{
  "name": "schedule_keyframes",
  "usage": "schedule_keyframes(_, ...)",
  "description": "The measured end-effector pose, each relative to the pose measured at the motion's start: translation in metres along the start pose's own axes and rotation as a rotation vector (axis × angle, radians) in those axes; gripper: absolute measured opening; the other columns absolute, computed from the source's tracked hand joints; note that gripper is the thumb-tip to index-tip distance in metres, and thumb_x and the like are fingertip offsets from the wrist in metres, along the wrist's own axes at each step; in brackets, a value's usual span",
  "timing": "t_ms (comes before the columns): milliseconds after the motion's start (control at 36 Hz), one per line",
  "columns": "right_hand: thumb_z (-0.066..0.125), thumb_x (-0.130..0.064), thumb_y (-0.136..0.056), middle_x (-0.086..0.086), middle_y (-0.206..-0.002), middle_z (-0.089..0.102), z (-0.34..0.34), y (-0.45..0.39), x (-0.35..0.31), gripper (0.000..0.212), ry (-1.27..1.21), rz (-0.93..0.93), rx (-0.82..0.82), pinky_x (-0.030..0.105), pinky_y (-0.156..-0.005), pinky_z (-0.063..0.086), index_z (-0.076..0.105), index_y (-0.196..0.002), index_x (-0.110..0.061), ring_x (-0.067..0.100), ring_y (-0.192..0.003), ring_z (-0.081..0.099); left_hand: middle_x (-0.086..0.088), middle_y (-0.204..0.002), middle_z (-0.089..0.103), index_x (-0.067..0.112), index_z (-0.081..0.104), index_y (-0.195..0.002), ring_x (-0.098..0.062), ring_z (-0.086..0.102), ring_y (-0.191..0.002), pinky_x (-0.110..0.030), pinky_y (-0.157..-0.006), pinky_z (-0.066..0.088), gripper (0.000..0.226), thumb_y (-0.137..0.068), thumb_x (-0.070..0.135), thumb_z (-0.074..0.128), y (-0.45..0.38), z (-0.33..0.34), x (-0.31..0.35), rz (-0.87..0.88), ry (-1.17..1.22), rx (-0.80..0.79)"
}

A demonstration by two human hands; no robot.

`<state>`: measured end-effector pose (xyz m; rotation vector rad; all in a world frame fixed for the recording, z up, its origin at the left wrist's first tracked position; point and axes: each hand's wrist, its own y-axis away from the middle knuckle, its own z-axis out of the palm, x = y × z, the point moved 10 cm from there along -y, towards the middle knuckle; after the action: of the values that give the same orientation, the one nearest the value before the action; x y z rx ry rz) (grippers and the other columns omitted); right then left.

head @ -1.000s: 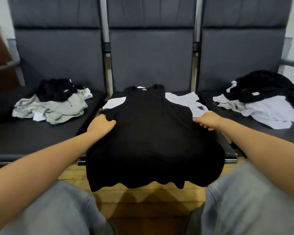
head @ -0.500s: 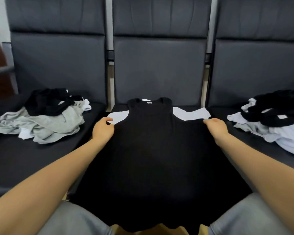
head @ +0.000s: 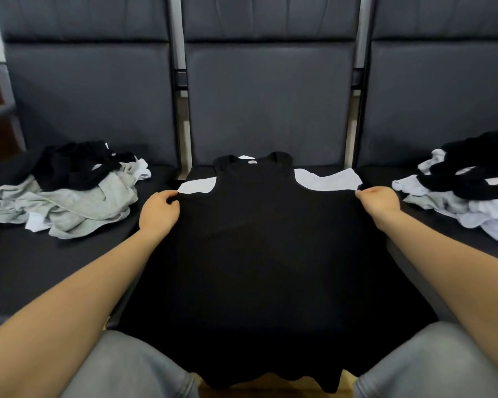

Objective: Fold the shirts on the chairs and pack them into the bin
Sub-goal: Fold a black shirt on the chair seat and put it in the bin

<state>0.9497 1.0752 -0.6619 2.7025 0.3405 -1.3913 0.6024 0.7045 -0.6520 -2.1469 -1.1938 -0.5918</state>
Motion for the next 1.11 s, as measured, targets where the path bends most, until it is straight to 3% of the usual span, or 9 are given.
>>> schedule_keyframes(139,0.053,-0.023,-0.096,0.016,-0.082,0.063,-0.015,0.002,-0.002,0.030,0.176,-0.099,0.033,0.033,-0.073,0.040,0.061,-0.074,-0.005,0.035,-0.089,0.061,-0.013,-0.126,0.053,0.015,0.060,-0.128,-0.033,0.052,-0.115,-0.041,-0.090,0.045,0.035,-0.094,0.017,0.051,0.002,0.009,0.000,0.066,-0.231,-0.074)
schedule_keyframes(250,0.047,-0.022,-0.096,0.016,-0.107,0.063,-0.003,0.011,-0.014,0.022,0.514,-0.269,-0.012,0.037,-0.080,0.042,0.061,-0.103,-0.008,0.037,-0.106,0.057,-0.016,-0.126,0.046,0.013,0.063,-0.117,-0.034,0.038,-0.123,-0.042,-0.093,0.041,0.030,-0.088,0.016,0.058,0.003,0.006,0.001,0.029,-0.268,-0.068)
schedule_keyframes(333,0.048,-0.017,-0.092,0.017,-0.114,0.061,-0.004,0.011,-0.031,0.021,0.562,-0.384,0.047,0.039,-0.081,0.043,0.061,-0.108,-0.010,0.037,-0.108,0.054,-0.013,-0.128,0.043,0.014,0.063,-0.113,-0.033,0.032,-0.126,-0.043,-0.099,0.037,0.029,-0.084,0.015,0.062,0.000,-0.006,0.015,0.046,-0.224,-0.002)
schedule_keyframes(472,0.042,-0.023,-0.097,0.016,-0.110,0.063,0.001,0.000,-0.054,0.026,0.427,-0.414,0.055,0.035,-0.074,0.037,0.060,-0.110,-0.008,0.038,-0.103,0.057,-0.005,-0.109,0.061,0.019,0.066,-0.102,-0.023,0.053,-0.111,-0.033,-0.091,0.042,0.020,-0.083,0.017,0.059,-0.016,-0.016,0.037,0.015,0.023,0.010)
schedule_keyframes(611,0.045,-0.027,-0.099,0.004,-0.081,0.062,0.037,-0.007,-0.082,0.025,0.334,-0.480,-0.120,0.034,-0.069,0.040,0.064,-0.096,-0.011,0.028,-0.083,0.058,0.006,-0.087,0.062,0.022,0.066,-0.086,-0.015,0.059,-0.091,-0.028,-0.076,0.048,0.011,-0.090,0.017,0.058,-0.022,0.020,0.055,-0.070,0.309,-0.216)
schedule_keyframes(694,0.048,-0.016,-0.094,0.001,-0.074,0.064,0.065,-0.015,-0.100,0.024,0.007,-0.400,-0.253,0.028,-0.059,0.045,0.066,-0.078,-0.018,0.018,-0.064,0.057,0.000,-0.096,0.062,0.014,0.066,-0.103,-0.014,0.061,-0.089,-0.026,-0.072,0.053,0.013,-0.091,0.019,0.063,-0.030,0.048,0.058,-0.291,0.593,-0.379)
schedule_keyframes(806,0.048,-0.006,-0.091,0.001,-0.064,0.057,0.098,-0.027,-0.125,0.025,-0.365,-0.278,-0.306,0.017,-0.042,0.036,0.066,-0.075,-0.014,0.009,-0.047,0.047,-0.002,-0.094,0.062,0.012,0.066,-0.107,-0.015,0.059,-0.082,-0.025,-0.068,0.052,0.018,-0.091,0.020,0.063,-0.068,0.072,0.070,-0.343,0.655,-0.412)
schedule_keyframes(1000,0.054,-0.032,-0.091,0.006,-0.061,0.047,0.146,-0.085,-0.125,0.039,-0.081,-0.199,-0.137,0.031,-0.057,0.037,0.048,-0.063,-0.005,0.022,-0.062,0.047,-0.005,-0.085,0.052,0.012,0.055,-0.085,-0.018,0.051,-0.076,-0.032,-0.078,0.047,0.012,-0.094,0.020,0.053,-0.150,0.114,0.070,-0.247,0.399,-0.230)
schedule_keyframes(1111,0.059,-0.056,-0.086,0.008,-0.101,0.063,0.174,-0.111,-0.114,0.048,0.112,-0.116,-0.132,0.038,-0.083,0.051,0.060,-0.095,-0.008,0.032,-0.101,0.059,-0.005,-0.100,0.059,0.005,0.055,-0.110,-0.027,0.059,-0.099,-0.037,-0.091,0.051,0.043,-0.087,0.040,0.064,-0.172,0.141,0.066,-0.204,0.228,-0.193)
